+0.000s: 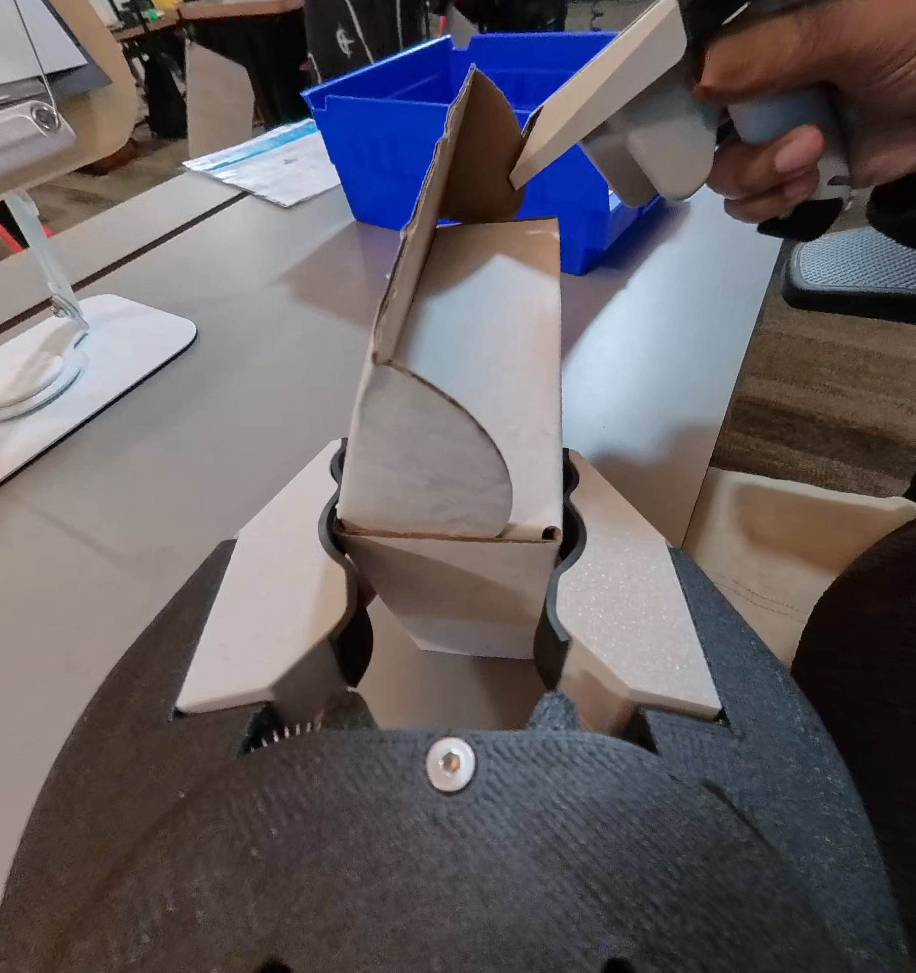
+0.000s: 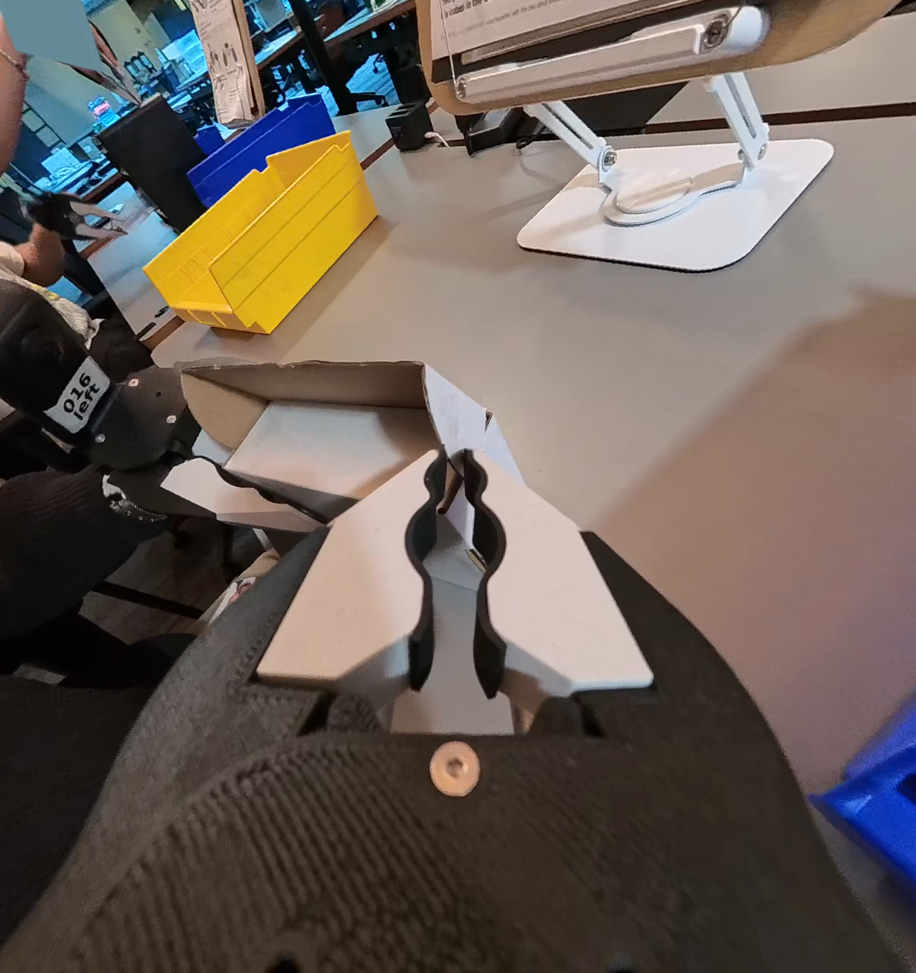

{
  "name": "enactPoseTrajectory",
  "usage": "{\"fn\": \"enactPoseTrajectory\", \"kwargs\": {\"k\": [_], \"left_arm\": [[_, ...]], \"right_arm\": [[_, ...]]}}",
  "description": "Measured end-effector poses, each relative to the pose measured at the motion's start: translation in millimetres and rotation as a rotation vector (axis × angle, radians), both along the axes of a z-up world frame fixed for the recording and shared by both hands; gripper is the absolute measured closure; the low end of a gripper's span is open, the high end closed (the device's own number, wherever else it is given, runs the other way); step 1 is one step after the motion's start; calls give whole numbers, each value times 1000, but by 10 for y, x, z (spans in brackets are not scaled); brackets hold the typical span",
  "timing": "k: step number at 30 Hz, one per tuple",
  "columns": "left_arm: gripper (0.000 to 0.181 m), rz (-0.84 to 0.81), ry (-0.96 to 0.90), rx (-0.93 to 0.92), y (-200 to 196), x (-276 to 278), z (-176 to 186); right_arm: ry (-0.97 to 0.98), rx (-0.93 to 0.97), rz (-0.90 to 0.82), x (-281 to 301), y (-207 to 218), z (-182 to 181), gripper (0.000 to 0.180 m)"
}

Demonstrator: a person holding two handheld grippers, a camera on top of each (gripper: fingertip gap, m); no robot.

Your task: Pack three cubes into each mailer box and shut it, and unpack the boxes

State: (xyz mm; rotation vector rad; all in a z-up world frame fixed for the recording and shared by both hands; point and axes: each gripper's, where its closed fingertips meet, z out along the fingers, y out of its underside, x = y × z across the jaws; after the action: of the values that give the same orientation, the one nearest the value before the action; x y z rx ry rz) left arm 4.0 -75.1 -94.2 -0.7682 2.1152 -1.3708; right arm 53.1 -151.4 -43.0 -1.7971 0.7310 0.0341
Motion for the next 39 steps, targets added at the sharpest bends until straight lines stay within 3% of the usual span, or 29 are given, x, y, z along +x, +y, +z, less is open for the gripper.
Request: {"fn": "enactPoseTrajectory", "kwargs": {"k": [11,17,39], "left_arm": [[106,15,-9,58,-9,-15,-10],[106,8,-12,49,-8,-12,-9],[105,16,-8,42,3,-5,-13]], "right_arm": [[235,229,26,-43,56,77,172],[97,96,11,-38,48,67,175],[9,-45,7,-53,6,-49,177]]}}
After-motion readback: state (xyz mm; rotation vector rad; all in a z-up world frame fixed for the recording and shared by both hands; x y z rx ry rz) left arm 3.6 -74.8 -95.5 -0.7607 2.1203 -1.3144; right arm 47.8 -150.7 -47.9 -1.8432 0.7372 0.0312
